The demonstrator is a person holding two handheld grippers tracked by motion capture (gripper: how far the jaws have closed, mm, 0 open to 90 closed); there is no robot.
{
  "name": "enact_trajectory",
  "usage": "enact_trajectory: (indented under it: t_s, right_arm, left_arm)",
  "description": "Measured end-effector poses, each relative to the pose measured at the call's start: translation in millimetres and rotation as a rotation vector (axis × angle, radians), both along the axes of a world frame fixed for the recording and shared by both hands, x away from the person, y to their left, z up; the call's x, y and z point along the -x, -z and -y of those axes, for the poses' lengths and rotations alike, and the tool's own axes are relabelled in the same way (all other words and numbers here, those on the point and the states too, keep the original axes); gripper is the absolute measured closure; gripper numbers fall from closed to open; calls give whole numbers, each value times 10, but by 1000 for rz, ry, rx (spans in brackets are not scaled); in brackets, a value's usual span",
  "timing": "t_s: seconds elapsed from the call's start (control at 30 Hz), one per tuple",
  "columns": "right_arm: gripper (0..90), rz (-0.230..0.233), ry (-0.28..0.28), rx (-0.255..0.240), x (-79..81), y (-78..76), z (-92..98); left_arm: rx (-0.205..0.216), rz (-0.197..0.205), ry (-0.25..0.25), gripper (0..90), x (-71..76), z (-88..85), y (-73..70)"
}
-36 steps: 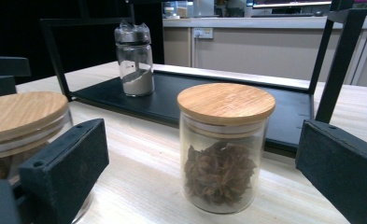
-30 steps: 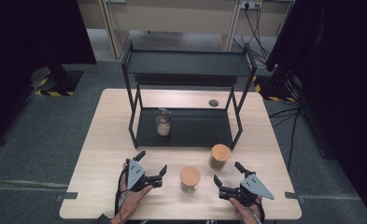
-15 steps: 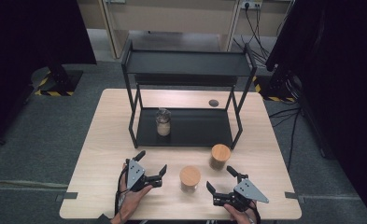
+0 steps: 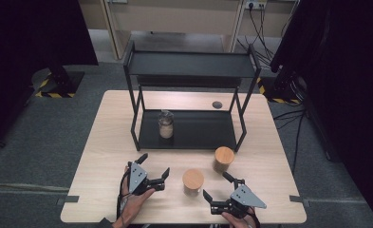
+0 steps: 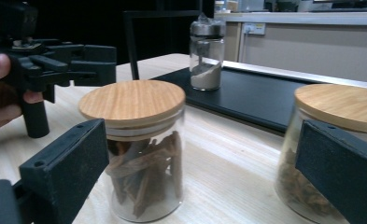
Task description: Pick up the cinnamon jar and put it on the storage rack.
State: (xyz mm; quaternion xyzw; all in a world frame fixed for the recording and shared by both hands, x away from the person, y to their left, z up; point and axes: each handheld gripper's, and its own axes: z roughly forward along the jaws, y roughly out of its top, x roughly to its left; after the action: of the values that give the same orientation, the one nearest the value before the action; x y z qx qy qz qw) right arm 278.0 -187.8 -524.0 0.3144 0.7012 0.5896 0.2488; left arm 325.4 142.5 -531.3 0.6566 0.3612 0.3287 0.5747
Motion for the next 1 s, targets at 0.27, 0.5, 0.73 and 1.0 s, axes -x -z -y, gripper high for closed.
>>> enact_trajectory:
  t_s: [0.27, 0.5, 0.73, 1.0]
  right_arm:
    - [33, -9, -31, 8, 14, 17, -88]
    - [34, -13, -48, 12, 19, 26, -150]
    - [38, -11, -55, 13, 9, 27, -185]
    - [45, -13, -62, 20, -10, 26, -230]
  left_arm:
    - [-2, 1, 0, 24, 2, 2, 0]
    - [-1, 1, 0, 24, 2, 1, 0]
    - [-2, 1, 0, 24, 2, 3, 0]
    - [-4, 2, 1, 24, 4, 4, 0]
